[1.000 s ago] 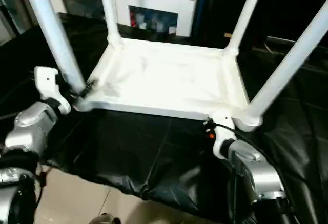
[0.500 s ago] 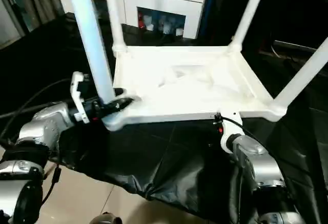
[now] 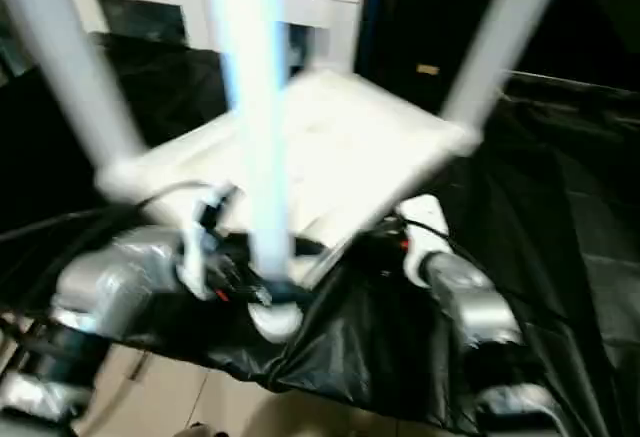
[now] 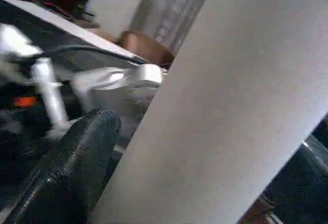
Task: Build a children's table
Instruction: Rotate table base
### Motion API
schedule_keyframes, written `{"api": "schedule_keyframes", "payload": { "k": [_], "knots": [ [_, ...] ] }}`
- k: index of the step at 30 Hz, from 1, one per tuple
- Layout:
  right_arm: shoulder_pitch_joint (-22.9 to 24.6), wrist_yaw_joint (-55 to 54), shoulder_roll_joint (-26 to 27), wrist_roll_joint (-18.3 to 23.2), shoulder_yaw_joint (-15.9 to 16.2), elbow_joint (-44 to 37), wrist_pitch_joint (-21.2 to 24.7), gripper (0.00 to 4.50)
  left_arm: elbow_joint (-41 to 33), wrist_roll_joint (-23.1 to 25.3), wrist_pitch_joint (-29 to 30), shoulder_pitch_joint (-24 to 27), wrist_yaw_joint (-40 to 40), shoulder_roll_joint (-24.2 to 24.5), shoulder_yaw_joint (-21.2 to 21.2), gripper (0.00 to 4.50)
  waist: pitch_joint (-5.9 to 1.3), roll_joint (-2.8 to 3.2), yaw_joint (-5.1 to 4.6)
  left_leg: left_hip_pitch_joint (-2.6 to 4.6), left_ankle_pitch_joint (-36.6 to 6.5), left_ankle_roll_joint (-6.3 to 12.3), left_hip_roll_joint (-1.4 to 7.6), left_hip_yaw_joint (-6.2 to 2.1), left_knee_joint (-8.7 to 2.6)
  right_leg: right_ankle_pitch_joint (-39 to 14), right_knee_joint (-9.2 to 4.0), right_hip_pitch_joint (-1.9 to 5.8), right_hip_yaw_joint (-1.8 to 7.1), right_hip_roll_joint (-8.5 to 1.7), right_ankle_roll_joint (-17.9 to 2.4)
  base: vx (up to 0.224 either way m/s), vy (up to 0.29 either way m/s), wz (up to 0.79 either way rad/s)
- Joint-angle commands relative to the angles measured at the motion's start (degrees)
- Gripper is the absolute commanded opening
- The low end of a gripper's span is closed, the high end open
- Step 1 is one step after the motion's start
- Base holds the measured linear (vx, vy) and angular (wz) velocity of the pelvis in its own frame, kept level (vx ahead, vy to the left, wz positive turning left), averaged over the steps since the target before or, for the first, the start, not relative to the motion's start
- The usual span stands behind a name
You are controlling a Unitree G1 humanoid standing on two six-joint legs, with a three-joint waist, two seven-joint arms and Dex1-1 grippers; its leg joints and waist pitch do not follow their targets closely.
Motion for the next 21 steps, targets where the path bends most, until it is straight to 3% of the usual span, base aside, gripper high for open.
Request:
{"api": "schedule_keyframes", "payload": {
  "k": [1,6,12,14,17,18,19,20,21],
  "knots": [
    [-0.8,1.0,1.7,-1.0,2.6,2.3,-0.4,4.42,-1.8,-0.3,-0.3,-0.2,2.3,-1.3,-1.5,4.49,-3.25,-0.55,0.27,0.5,-17.3,-1.35,1.44,-1.17,-4.73,-21.0,-5.09,2.38,2.45,-3.21,-10.1,0.0,0.0,0.0],
    [-3.2,0.1,3.6,-2.8,3.5,6.1,-2.8,4.42,7.4,8.1,-12.1,-3.4,13.8,-7.5,-0.9,4.49,-3.2,-0.69,-0.33,0.6,-18.4,-1.31,1.23,-1.22,-4.58,-23.2,-5.8,2.29,2.36,-2.99,-8.3,0.0,0.0,0.0],
    [-3.3,1.4,3.1,-2.3,2.5,6.5,-3.3,4.42,15.0,13.1,-20.1,-7.2,21.9,-7.5,1.6,4.49,-3.29,-0.99,-0.67,0.12,-19.1,-1.04,1.13,-1.68,-4.73,-27.1,-6.15,2.58,2.0,-3.32,-5.8,0.0,0.0,0.0],
    [-2.8,3.3,2.0,-2.2,1.9,7.0,-4.1,4.42,15.4,12.8,-22.1,-7.5,22.5,-7.4,2.2,4.49,-3.4,-1.0,-0.61,0.4,-18.3,-0.45,1.15,-1.5,-4.53,-25.8,-6.12,2.32,2.12,-3.31,-6.6,0.0,0.0,0.0],
    [-2.1,6.5,-0.3,-1.6,1.0,6.5,-4.7,4.42,15.2,13.0,-23.7,-6.9,18.4,-5.8,1.4,4.49,-3.74,-0.84,-0.06,0.55,-14.7,0.77,1.4,-1.11,-4.29,-16.7,-5.13,2.35,2.38,-3.05,-10.2,0.0,0.0,0.0],
    [-1.9,8.0,-1.3,-1.2,0.7,6.1,-5.1,4.42,15.7,13.5,-23.9,-6.9,16.7,-4.5,0.5,4.49,-3.78,-0.15,0.2,0.66,-14.0,1.18,1.38,-1.05,-4.27,-14.0,-4.81,2.39,2.38,-2.98,-11.3,0.0,0.0,0.0],
    [-1.7,9.0,-1.8,-1.0,0.6,5.8,-5.3,4.42,16.2,13.8,-24.1,-6.9,15.6,-3.7,-0.1,4.49,-3.79,-0.44,0.27,0.74,-13.9,1.45,1.37,-0.95,-4.23,-12.6,-4.75,2.41,2.34,-2.84,-12.0,0.0,0.0,0.0],
    [-1.4,10.6,-2.7,-0.6,0.6,4.8,-5.3,4.42,17.1,14.4,-25.0,-7.0,13.4,-2.1,-1.1,4.49,-3.8,-0.14,0.38,0.78,-13.8,1.47,1.3,-0.95,-4.2,-12.2,-4.65,2.45,2.35,-2.82,-12.3,0.0,0.0,0.0],
    [-1.1,12.2,-3.6,-0.3,0.8,3.7,-5.3,4.42,18.0,15.3,-25.6,-7.1,11.9,-0.7,-2.1,4.49,-3.79,-0.27,0.42,0.73,-13.9,1.62,1.32,-0.95,-4.28,-12.0,-4.67,2.56,2.34,-2.82,-12.4,0.0,0.0,0.0]
  ]
}}
